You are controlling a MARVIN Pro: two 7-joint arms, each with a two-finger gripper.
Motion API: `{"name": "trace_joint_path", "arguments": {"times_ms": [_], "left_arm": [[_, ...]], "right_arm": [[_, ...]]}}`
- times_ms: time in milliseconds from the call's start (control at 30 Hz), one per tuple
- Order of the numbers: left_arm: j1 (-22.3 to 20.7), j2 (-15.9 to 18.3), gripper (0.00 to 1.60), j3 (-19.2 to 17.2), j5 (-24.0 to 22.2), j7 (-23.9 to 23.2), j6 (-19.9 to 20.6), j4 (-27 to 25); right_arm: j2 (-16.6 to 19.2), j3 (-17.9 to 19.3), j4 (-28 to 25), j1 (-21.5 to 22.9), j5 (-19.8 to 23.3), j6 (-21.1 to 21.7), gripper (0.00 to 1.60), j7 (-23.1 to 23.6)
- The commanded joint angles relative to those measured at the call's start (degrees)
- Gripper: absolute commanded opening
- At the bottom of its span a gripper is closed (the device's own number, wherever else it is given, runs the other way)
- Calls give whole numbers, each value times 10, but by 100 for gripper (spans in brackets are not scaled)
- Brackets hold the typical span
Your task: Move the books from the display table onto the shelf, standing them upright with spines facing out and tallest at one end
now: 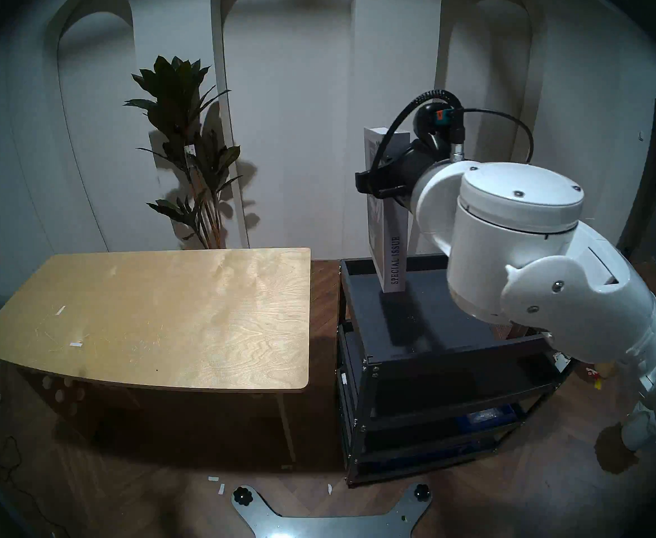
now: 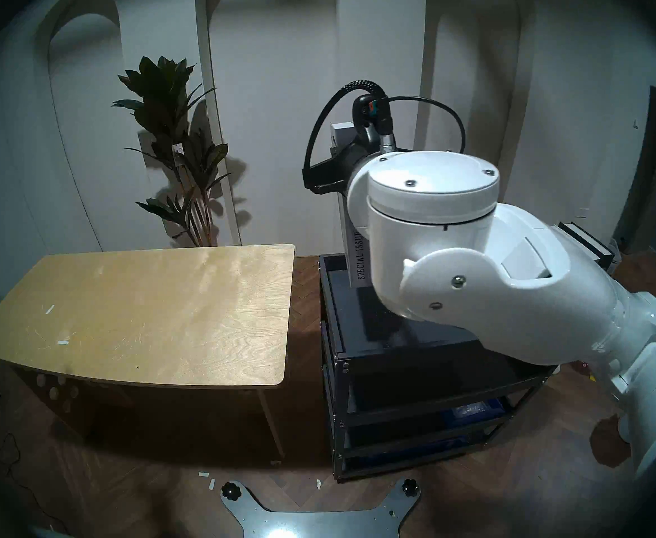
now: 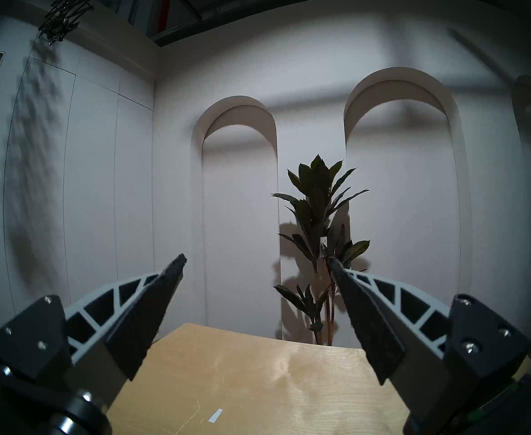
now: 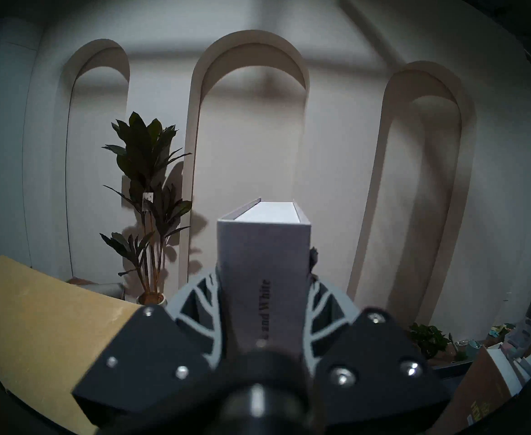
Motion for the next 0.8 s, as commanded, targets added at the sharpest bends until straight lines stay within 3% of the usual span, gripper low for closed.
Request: {"name": "trace_joint_path", "arguments": {"times_ms": [0, 67, 133, 467, 767], "left_arm": [[-4, 7, 160, -8, 1, 2, -2, -4], [-5, 7, 160, -8, 2, 2, -2, -4], [-5, 7, 160, -8, 2, 2, -2, -4], [-6, 7, 160, -8, 3, 3, -2, -4], [-6, 7, 160, -8, 4, 4, -1, -4]], "right_arm": [[65, 42, -32, -28, 12, 39, 0, -22], [95, 62, -37, -38, 20, 52, 0, -3], [82, 68, -35, -43, 17, 56, 0, -6], [163, 117, -37, -109, 15, 78, 0, 37], [215, 151, -37, -167, 5, 39, 0, 56]]}}
